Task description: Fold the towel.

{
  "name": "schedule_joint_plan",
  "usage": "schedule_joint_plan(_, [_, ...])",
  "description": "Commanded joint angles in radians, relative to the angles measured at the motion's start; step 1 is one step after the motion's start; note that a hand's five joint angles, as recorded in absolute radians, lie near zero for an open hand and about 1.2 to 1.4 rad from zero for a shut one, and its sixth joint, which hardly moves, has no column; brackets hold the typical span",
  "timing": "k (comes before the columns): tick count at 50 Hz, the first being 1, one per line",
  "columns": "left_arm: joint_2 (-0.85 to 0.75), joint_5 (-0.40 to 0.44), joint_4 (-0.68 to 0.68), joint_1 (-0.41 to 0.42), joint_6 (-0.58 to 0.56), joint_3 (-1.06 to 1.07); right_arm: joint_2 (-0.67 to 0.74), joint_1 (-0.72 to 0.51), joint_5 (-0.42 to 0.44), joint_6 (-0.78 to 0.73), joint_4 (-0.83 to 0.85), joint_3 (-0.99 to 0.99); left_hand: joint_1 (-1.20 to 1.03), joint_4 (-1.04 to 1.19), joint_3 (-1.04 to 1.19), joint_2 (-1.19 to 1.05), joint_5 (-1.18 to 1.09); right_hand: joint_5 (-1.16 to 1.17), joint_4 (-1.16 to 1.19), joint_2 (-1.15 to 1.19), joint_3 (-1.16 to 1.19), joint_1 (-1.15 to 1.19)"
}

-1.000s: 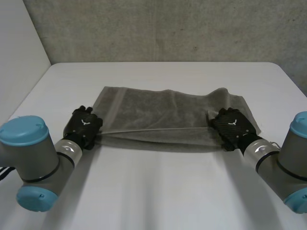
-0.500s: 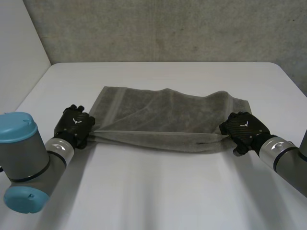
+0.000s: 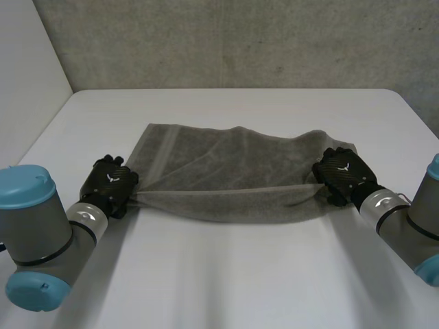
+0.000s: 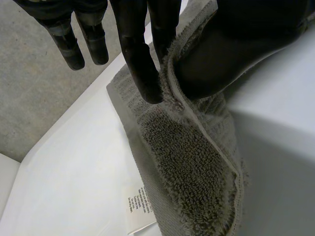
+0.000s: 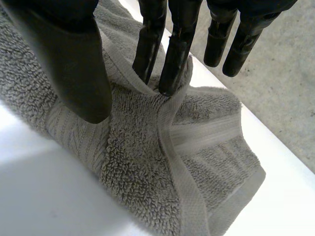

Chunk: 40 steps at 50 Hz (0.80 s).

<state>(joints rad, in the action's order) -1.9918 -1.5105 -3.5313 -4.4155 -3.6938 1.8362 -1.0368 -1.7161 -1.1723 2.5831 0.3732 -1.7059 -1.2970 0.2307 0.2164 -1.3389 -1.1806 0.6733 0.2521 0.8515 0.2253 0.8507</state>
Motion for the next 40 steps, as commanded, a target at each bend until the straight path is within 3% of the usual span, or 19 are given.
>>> schedule_joint_plan(1, [0.001, 0.0, 0.0, -0.001, 0.0, 0.0, 0.066, -0.008, 0.0, 0.038, -0.002, 0.049, -0.097, -0.056, -0.042, -0.055, -0.039, -0.008, -0.078, -0.012, -0.051, -0.011])
schedule_joint_plan(10, [0.001, 0.001, 0.0, -0.002, 0.0, 0.0, 0.09, -0.025, 0.0, 0.043, 0.032, 0.063, -0.099, -0.056, -0.042, -0.057, -0.041, 0.062, -0.078, 0.058, -0.051, 0.059])
schedule_joint_plan(14, [0.001, 0.001, 0.0, -0.004, 0.0, -0.002, 0.084, -0.028, 0.002, 0.043, 0.046, 0.066, -0.099, -0.056, -0.042, -0.057, -0.041, 0.547, -0.078, 0.543, -0.051, 0.544])
schedule_joint_plan(18, [0.027, 0.001, 0.02, -0.009, -0.002, 0.0, 0.05, -0.028, 0.008, 0.045, 0.033, 0.066, -0.099, -0.056, -0.042, -0.057, -0.041, 0.548, -0.078, 0.545, -0.051, 0.546])
schedule_joint_plan(23, [0.109, 0.001, 0.09, -0.013, 0.0, 0.0, -0.196, -0.008, 0.02, 0.072, -0.092, 0.028, -0.099, -0.056, -0.042, -0.057, -0.041, 0.548, -0.078, 0.545, -0.051, 0.546])
schedule_joint_plan(26, [0.19, 0.004, 0.161, -0.013, 0.003, 0.0, -0.259, 0.007, 0.034, 0.086, -0.132, 0.023, -0.099, -0.056, -0.042, -0.057, -0.041, 0.548, -0.078, 0.545, -0.051, 0.546])
schedule_joint_plan(31, [0.31, 0.035, 0.244, -0.022, 0.032, -0.003, -0.449, 0.093, 0.15, 0.107, -0.334, 0.034, -0.099, -0.056, -0.042, -0.057, -0.041, 0.548, -0.078, 0.545, -0.051, 0.546])
schedule_joint_plan(40, [0.386, 0.111, 0.324, -0.065, 0.11, -0.015, -0.479, 0.148, 0.221, 0.031, -0.59, 0.065, -0.099, -0.056, -0.042, -0.057, -0.041, 0.548, -0.078, 0.545, -0.051, 0.546])
